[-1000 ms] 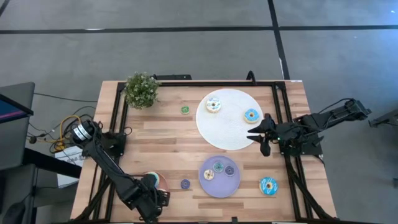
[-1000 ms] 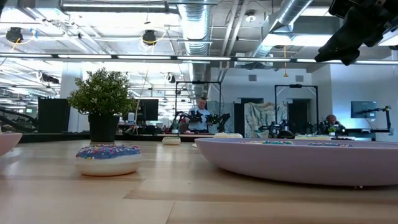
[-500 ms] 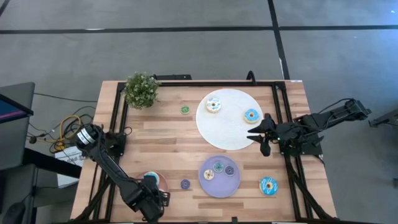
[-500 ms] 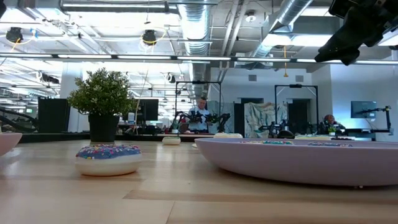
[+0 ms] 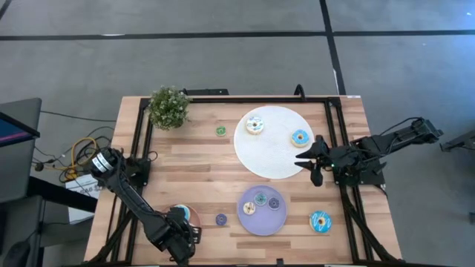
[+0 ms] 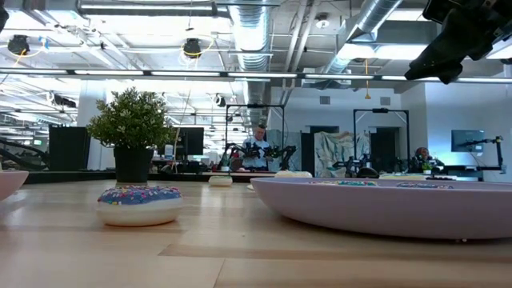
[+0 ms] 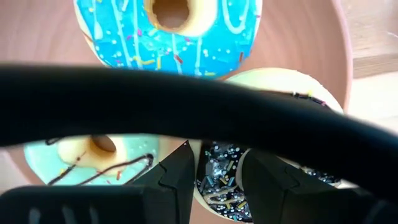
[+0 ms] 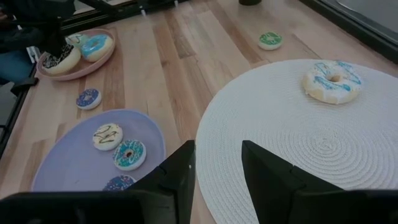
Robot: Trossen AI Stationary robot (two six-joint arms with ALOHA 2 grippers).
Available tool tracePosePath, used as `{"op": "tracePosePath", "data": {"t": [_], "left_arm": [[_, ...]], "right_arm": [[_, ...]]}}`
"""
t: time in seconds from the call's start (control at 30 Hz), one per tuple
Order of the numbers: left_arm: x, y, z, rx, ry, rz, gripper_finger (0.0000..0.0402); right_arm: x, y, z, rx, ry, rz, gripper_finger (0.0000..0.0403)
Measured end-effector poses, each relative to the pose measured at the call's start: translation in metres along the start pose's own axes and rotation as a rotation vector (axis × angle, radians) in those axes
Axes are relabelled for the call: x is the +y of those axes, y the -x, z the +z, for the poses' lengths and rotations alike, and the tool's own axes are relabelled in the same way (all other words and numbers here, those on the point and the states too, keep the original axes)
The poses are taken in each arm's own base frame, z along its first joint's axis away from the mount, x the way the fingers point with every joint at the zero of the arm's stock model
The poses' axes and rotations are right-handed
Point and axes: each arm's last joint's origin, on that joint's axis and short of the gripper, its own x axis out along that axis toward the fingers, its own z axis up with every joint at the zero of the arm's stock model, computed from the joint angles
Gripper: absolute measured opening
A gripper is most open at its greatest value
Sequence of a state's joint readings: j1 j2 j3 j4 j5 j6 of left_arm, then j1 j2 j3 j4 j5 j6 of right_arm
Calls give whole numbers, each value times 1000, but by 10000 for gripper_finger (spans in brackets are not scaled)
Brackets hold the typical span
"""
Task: Pick & Place donuts
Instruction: Put the big black donut on the pink plate
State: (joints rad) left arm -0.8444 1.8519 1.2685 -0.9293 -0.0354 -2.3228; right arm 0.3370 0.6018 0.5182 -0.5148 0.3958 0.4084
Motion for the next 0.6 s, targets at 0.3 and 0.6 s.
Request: {"op": "tracePosePath", "data": {"t": [0.3,0.6], "left_arm": [[1,-2,1,-7,-18,2,108],[-3,-12,-4,17,-36,4,108]], "right_arm": [[0,0,0,0,0,0,121],[0,0,0,-1,-2,0,121]]}}
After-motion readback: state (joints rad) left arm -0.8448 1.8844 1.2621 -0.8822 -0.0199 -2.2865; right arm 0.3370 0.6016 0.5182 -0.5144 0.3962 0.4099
